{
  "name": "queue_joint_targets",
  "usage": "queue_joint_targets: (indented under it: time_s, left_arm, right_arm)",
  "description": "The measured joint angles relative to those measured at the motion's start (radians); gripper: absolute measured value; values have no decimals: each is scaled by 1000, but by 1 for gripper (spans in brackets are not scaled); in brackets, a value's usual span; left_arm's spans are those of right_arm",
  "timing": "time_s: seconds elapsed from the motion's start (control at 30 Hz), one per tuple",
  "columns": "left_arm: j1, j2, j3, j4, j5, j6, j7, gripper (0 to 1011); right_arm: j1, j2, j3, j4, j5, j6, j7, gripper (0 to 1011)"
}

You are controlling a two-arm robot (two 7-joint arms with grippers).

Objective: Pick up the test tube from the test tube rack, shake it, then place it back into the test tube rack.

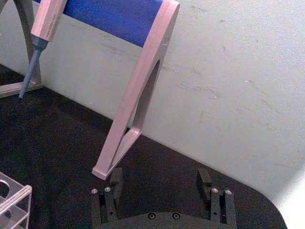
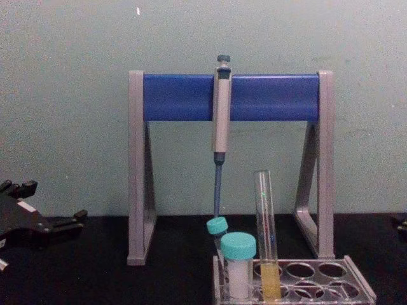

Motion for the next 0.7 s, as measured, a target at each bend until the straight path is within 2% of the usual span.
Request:
queue_joint_targets:
  time_s: [0.3, 0.47, 0.7]
  left_arm:
    - [0, 0, 0, 0, 0, 0, 0, 1001]
    - [0, 0, 0, 0, 0, 0, 0, 1001]
    - [0, 0, 0, 0, 0, 0, 0, 1001]
  right_arm:
    - [-7, 0, 5, -7, -4, 3, 8, 1000]
    - [-37, 10, 22, -46, -2, 18, 31, 1000]
    - [-104, 22, 54, -124, 55, 40, 79, 1000]
